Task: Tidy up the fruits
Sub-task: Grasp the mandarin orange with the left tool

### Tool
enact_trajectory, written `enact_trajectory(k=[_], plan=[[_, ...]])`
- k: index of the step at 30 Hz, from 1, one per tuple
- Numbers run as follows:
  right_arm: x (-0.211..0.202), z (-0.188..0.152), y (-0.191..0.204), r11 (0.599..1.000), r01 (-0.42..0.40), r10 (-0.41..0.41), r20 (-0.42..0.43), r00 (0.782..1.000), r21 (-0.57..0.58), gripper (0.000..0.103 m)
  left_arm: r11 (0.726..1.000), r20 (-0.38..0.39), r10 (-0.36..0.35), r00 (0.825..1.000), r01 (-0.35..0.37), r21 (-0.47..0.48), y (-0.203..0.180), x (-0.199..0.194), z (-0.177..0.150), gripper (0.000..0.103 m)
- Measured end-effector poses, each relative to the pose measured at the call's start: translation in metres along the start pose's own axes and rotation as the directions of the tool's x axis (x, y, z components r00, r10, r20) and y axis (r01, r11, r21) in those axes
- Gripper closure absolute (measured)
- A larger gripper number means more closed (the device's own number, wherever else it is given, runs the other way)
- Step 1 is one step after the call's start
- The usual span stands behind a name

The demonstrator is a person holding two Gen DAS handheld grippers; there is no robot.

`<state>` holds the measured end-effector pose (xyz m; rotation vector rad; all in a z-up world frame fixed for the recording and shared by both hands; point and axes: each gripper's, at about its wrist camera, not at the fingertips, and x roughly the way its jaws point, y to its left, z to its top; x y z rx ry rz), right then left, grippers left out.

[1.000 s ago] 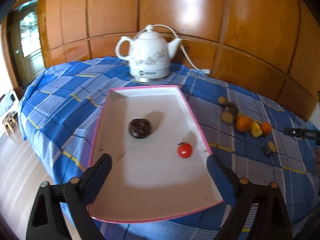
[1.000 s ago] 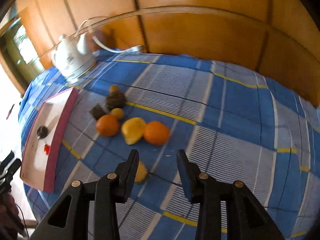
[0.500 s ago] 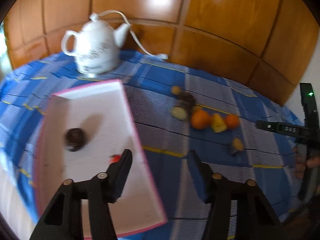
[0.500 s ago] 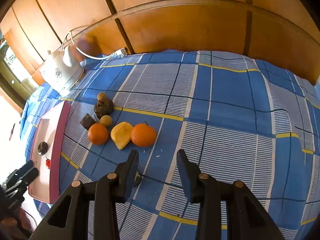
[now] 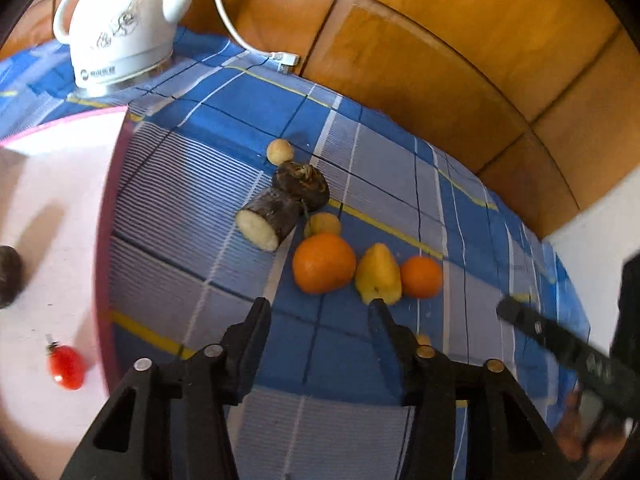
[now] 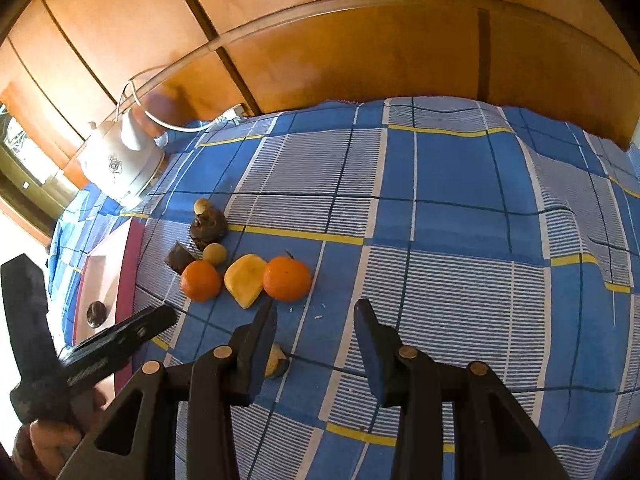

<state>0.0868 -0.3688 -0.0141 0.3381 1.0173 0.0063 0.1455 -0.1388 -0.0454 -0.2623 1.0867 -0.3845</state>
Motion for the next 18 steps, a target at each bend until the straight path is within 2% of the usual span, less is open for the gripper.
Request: enact_trajectory(k=[6,11,13,16,18], plan=[[0.0,0.0,0.006,1.0,-0.011,0.011,-0.001,1.0,-0.021,0.062,0.996,0.028,0.006,1.0,-0.004,-0.089,0.0,0.021,0.011,0.041],[0.002,0.0,0.008,1.0,-0.014,0.014,-0.008,1.0,-0.025,0.062,0.993,0.032,0.017,0.999,-0.013,-0.114,0.003,0.035,0.018,0.039],[0.002,0.0,0.009,0.999,-0.016,0.015,-0.011,1.0,-0.031,0.062,0.993,0.022,0.022,1.0,-0.019,-0.113,0.004,0.041,0.019,0.043],[0.002,0.0,0.011,0.999,-0.011,0.011,-0.01,1.0,-0.045,0.061,0.998,0.024,0.008,1.0,-0.006,-0.07,0.002,0.046,0.02,0.061],[0.002,-0.001,0.011,0.999,-0.009,0.008,-0.01,1.0,-0.049,0.062,0.998,0.023,-0.002,1.0,0.004,-0.063,0.003,0.043,0.018,0.062]])
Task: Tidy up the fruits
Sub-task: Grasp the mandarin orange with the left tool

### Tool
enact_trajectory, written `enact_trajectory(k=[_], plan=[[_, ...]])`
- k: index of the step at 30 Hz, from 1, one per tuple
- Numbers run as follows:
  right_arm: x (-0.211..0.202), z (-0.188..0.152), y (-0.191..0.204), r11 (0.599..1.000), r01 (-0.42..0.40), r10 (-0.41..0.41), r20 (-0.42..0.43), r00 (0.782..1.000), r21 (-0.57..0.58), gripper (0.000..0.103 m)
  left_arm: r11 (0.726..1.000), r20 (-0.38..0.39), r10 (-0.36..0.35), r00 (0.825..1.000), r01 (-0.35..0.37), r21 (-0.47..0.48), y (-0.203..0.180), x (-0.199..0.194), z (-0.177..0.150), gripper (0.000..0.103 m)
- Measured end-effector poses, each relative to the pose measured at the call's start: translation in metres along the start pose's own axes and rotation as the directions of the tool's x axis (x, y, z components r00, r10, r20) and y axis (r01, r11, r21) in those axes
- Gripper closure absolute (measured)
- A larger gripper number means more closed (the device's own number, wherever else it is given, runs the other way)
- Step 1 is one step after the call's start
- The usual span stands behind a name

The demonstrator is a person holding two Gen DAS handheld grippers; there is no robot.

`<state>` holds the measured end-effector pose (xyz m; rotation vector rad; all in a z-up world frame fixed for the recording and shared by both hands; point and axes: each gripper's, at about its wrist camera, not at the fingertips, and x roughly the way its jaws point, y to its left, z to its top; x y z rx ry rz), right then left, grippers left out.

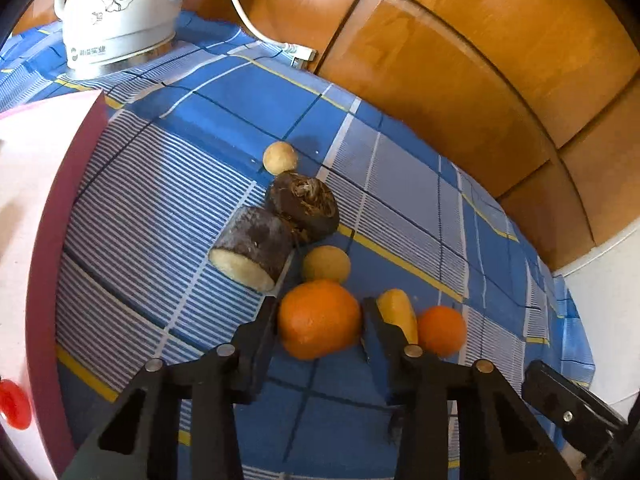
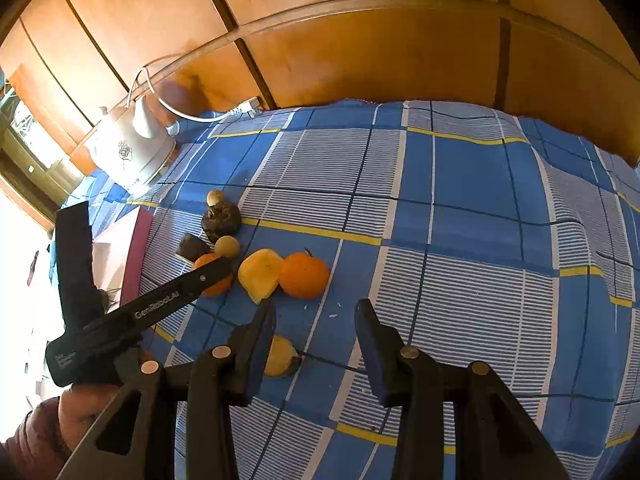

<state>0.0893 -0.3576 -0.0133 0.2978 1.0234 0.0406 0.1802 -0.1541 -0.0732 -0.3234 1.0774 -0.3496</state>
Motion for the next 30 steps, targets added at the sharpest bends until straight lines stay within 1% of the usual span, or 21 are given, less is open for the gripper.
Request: enact_trajectory(k=[2,6,8,10,12,14,15,17,18,19,20,22,26,30], plan=[[-0.001,0.0,-0.002,1.0,0.003,-0.003,0.003,1.0,0.005,0.061,0.999,0.0,-0.011,1.0,0.011,0.034,0.0,-0.007,-0.006,0.062],[-0.003,0.0,-0.006,1.0,0.008,-0.008,0.011,1.0,0.015,0.062,0.993,0.017,-0.003,1.0,0.001,0.119,0.003,-0.028,-0.029,0.062],[-0.003,0.0,-0.007,1.0,0.009,-0.009,0.012,1.0,0.019,0.062,0.985,0.036,0.024,0.999,-0.03,0.172,0.005,-0.039,-0.045,0.062],[-0.003,0.0,-0.008,1.0,0.011,-0.011,0.012,1.0,0.022,0.062,0.97,0.055,0.044,0.998,-0.056,0.238,0.005,-0.047,-0.065,0.062],[-0.003,-0.001,-0.007,1.0,0.014,-0.014,0.013,1.0,0.017,0.062,0.949,0.098,0.06,0.993,-0.087,0.303,0.003,-0.053,-0.083,0.062],[-0.002,-0.002,-0.006,1.0,0.008,-0.008,0.016,1.0,0.009,0.062,0.922,0.15,0.078,0.986,-0.129,0.365,0.0,-0.054,-0.098,0.062],[-0.002,-0.003,-0.005,1.0,0.001,-0.001,0.018,1.0,0.004,0.062,0.914,0.166,0.093,0.982,-0.15,0.376,-0.001,-0.053,-0.101,0.062],[-0.003,-0.003,-0.001,1.0,-0.014,0.014,0.031,0.999,-0.018,0.062,0.919,0.152,0.09,0.984,-0.14,0.368,0.005,-0.047,-0.103,0.062],[-0.005,-0.004,0.002,0.999,-0.025,0.027,0.042,0.999,-0.04,0.062,0.916,0.174,0.085,0.981,-0.145,0.374,0.005,-0.047,-0.104,0.062],[-0.006,-0.004,0.006,0.998,-0.036,0.038,0.047,0.998,-0.059,0.062,0.907,0.184,0.093,0.979,-0.159,0.39,0.003,-0.046,-0.106,0.062],[-0.006,-0.006,0.011,0.995,-0.057,0.061,0.049,0.997,-0.087,0.062,0.904,0.192,0.097,0.977,-0.167,0.394,0.003,-0.046,-0.108,0.062],[-0.005,-0.007,0.019,0.989,-0.085,0.091,0.044,0.995,-0.123,0.062,0.912,0.186,0.088,0.979,-0.155,0.381,0.005,-0.046,-0.107,0.062],[0.003,-0.008,0.036,0.975,-0.124,0.126,-0.004,0.992,-0.182,0.062,0.917,0.183,0.069,0.981,-0.135,0.376,0.006,-0.046,-0.106,0.062],[0.014,0.003,0.066,0.945,-0.127,0.123,-0.031,0.992,-0.3,0.062,0.913,0.194,0.064,0.979,-0.136,0.384,0.006,-0.046,-0.108,0.062]])
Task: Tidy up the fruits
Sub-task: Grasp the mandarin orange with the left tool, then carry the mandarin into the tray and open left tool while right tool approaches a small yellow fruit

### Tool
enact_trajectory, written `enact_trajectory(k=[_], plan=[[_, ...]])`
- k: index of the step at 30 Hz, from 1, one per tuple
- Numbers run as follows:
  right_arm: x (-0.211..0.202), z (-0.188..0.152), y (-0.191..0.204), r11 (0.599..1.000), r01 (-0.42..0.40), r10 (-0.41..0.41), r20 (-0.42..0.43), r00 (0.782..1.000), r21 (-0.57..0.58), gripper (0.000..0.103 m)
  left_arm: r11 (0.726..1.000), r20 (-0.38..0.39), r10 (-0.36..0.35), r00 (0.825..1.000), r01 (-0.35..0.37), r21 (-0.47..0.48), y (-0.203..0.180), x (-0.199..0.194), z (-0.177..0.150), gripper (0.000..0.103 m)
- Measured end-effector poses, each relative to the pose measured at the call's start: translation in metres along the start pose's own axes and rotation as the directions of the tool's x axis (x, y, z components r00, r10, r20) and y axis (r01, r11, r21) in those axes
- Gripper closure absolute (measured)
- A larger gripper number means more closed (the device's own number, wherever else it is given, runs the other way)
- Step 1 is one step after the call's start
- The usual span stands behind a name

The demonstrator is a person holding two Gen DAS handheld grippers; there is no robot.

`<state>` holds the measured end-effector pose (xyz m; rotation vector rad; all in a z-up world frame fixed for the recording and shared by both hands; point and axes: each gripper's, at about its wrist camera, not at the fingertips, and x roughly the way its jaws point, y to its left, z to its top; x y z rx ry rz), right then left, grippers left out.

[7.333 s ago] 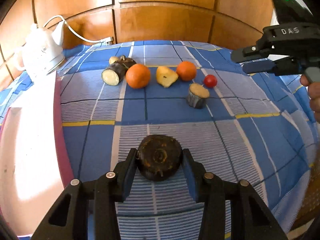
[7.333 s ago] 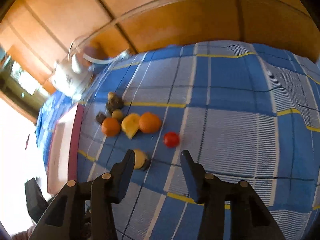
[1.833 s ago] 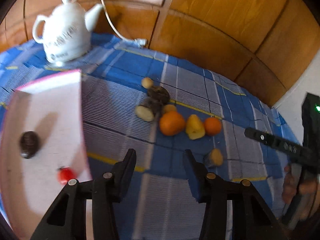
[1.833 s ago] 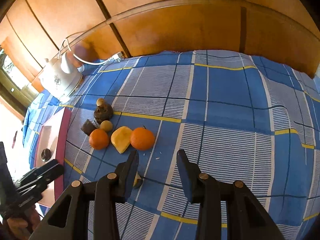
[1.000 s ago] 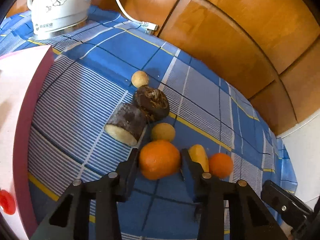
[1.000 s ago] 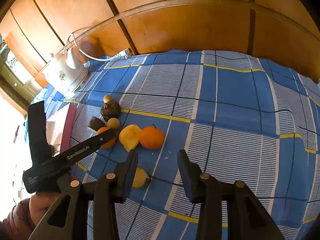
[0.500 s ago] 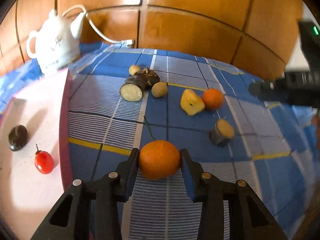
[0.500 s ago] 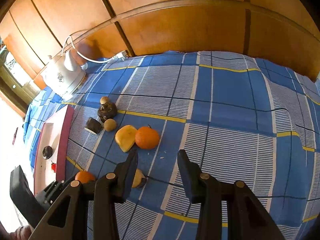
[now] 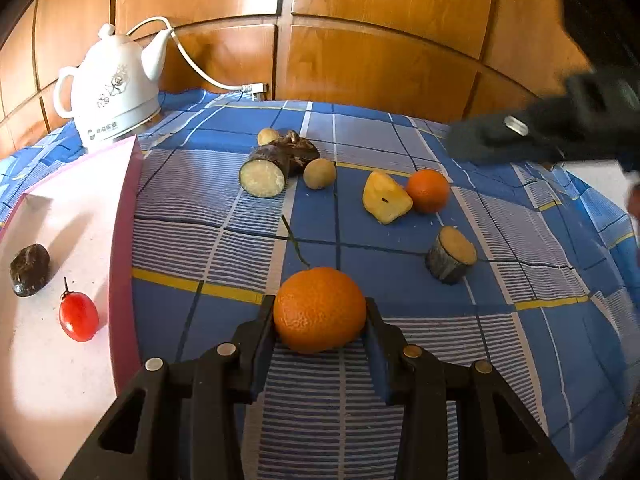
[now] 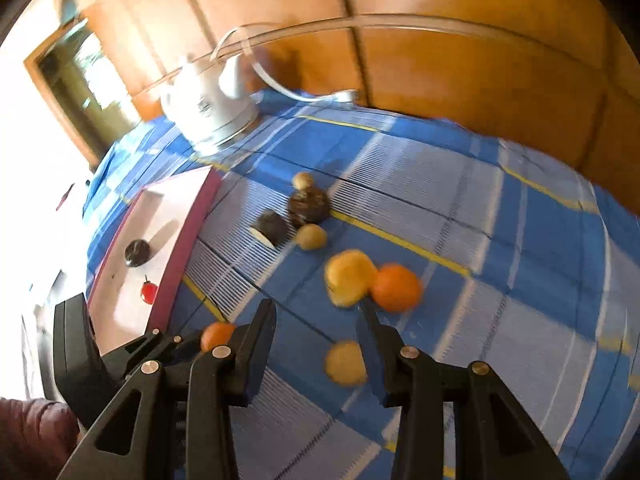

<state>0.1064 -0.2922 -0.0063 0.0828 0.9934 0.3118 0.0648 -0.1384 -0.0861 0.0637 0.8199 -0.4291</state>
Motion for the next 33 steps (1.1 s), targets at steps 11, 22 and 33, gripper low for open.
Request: enact_trajectory(k=[11,22,33], plan=[[0.091,0.048,0.023,0.98,0.061,-0.093,-0.164,0.982,-0.19,0.061,1.0,0.025,-0.004,1.0,0.004,0.019,-0.002,-0.001,-0.003,0.062],[0.129,0.052,0.022,0.971,0.091,-0.134,-0.191,0.972,-0.22,0.075,1.0,0.035,-0.009,0.999,0.008,0.017,-0.003,-0.001,-0.004,0.062],[0.025,0.019,-0.012,0.993,0.095,-0.099,-0.058,0.993,-0.064,0.075,1.0,0.032,-0.006,0.999,0.005,0.018,-0.004,-0.002,-0.006,0.062]])
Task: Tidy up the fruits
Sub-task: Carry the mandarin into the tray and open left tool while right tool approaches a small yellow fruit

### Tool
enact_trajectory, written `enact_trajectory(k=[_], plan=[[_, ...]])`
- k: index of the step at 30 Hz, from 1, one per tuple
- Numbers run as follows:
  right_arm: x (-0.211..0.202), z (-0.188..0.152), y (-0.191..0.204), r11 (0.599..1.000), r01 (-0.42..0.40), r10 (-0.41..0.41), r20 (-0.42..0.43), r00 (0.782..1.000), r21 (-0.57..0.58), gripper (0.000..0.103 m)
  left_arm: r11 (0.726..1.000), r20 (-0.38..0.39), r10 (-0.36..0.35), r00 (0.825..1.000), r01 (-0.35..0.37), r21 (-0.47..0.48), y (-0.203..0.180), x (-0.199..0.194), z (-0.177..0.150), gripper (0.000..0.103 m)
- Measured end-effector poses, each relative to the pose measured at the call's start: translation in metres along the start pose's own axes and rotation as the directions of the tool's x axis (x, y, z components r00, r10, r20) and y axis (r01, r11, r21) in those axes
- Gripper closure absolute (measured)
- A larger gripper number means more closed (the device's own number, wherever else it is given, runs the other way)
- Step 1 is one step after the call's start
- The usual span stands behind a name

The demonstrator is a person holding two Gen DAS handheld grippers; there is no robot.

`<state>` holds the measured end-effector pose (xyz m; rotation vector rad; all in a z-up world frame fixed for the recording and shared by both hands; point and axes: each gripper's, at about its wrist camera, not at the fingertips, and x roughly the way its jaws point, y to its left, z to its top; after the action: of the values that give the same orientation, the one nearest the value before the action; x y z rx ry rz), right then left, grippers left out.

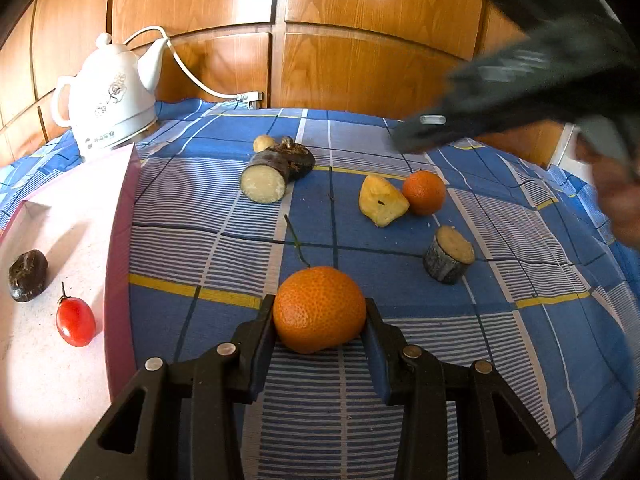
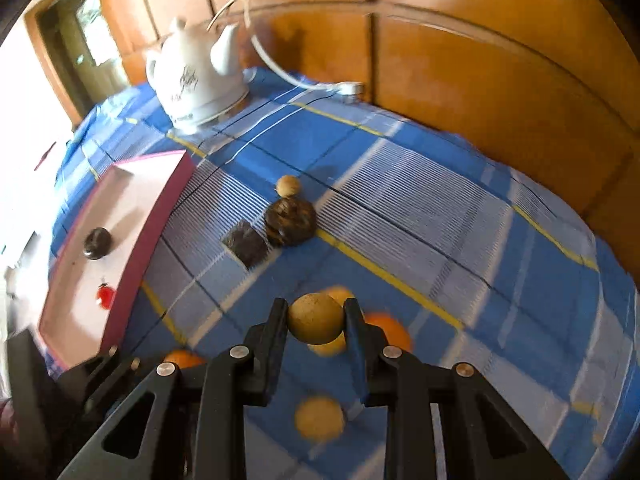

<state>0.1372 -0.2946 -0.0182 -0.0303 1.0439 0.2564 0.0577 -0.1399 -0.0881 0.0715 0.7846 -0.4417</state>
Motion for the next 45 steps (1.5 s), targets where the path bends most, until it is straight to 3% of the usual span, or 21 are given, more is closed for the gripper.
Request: enact_trajectory(k=[4,8,12,18,21,26,31,35,38,45], plan=[[-0.015,-0.03,-0.018,0.995,0.075,-0.074,-0.019,0.997,0.065,0.075,1.0,-0.017,-0.002,1.0,0.002,-0.009,0.001,0.0,0.004,0.063],[-0.001,-0.056,-0.044,0.978,0.135,-0.123,-0.081,0.989,0.16,0.075,1.0,-0.048,-0.018,0.999,0.017,-0.022,0.002,-0.004,0.01,0.063],[0.015,-0.063,-0.054,0.971,0.172,-0.15,-0.134,0.979,0.166,0.075,0.998,-0.005,-0.039,0.999,0.039,-0.049,0.009,-0.03,0.019,0.063],[0.021,-0.067,-0.061,0.97,0.182,-0.155,-0.166,0.974,0.163,0.075,0.981,0.05,-0.044,0.998,0.053,-0.186,0.052,-0.067,0.038,0.063],[0.021,-0.067,-0.06,0.971,0.186,-0.16,-0.168,0.973,0.15,0.075,0.97,0.061,0.004,0.998,0.011,-0.241,0.085,-0.077,0.047,0.063],[0.018,-0.064,-0.055,0.975,0.173,-0.149,-0.166,0.975,0.139,0.075,0.937,0.014,0.122,0.992,-0.11,-0.332,0.152,-0.069,0.062,0.063],[0.018,-0.063,-0.054,0.979,0.162,-0.141,-0.167,0.976,0.12,0.075,0.914,-0.055,0.244,0.968,-0.248,-0.322,0.211,-0.051,0.067,0.063],[0.019,-0.064,-0.054,0.98,0.158,-0.137,-0.167,0.976,0.124,0.075,0.886,-0.102,0.289,0.952,-0.307,-0.348,0.243,-0.041,0.065,0.061],[0.018,-0.063,-0.055,0.98,0.159,-0.137,-0.168,0.976,0.123,0.075,0.875,-0.106,0.308,0.946,-0.325,-0.36,0.252,-0.041,0.061,0.049],[0.022,-0.064,-0.053,0.979,0.162,-0.141,-0.167,0.976,0.123,0.075,0.857,-0.043,0.364,0.931,-0.352,-0.377,0.225,-0.077,0.05,0.041]])
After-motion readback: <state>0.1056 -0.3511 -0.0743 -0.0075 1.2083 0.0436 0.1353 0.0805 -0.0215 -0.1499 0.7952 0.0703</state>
